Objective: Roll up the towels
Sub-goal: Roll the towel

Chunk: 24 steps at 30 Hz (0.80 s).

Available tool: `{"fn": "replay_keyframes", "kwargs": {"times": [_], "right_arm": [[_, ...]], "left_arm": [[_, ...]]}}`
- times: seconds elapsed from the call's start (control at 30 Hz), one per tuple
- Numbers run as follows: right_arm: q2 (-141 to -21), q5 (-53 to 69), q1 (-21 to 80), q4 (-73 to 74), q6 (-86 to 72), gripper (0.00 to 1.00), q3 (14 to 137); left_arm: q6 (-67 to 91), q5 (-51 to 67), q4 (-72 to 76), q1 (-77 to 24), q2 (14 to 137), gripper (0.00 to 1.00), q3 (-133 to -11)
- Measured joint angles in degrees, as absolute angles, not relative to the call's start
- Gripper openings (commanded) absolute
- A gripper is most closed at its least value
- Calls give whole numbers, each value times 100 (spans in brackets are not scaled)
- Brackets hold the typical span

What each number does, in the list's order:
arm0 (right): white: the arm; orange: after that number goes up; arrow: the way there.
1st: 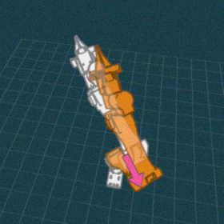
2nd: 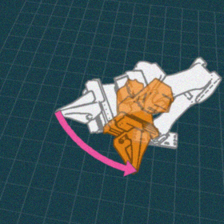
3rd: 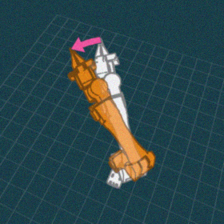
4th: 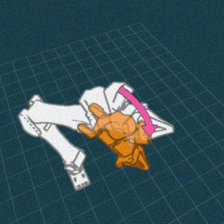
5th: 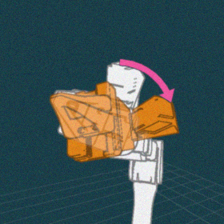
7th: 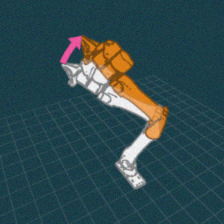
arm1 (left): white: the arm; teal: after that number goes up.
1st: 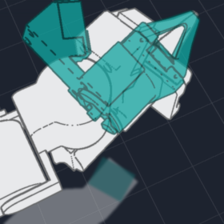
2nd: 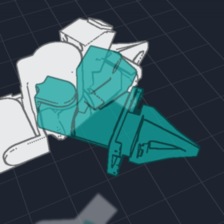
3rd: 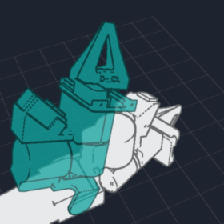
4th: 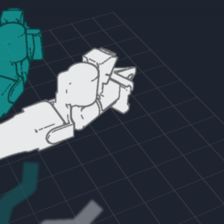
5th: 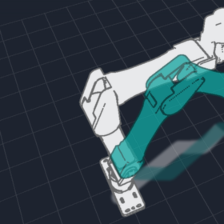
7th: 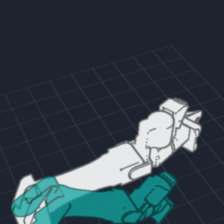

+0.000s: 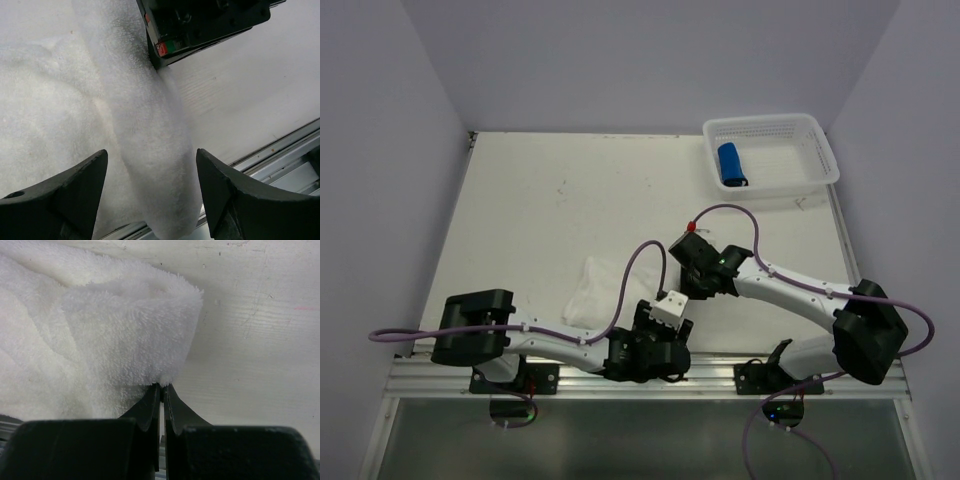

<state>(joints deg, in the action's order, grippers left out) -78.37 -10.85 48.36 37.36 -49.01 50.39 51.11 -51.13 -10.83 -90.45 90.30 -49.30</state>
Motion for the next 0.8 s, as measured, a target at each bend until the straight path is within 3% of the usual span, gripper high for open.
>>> {"fn": "replay_keyframes", "kwargs": {"times": [0.23, 0.63, 0.8], "right_arm": [[-7819, -1083, 4836, 3739, -4921, 0, 5039], [-7782, -1096, 4836, 3802, -4993, 0, 5033], [-7780, -1096, 4838, 3846, -5015, 4, 5033]], "left_arm": [[5151, -4956, -827, -8986, 9118, 65, -4871], [5454, -4327, 370, -8687, 8823, 16, -3957], [5660, -3988, 1125, -8519, 8427, 2, -3286]]}}
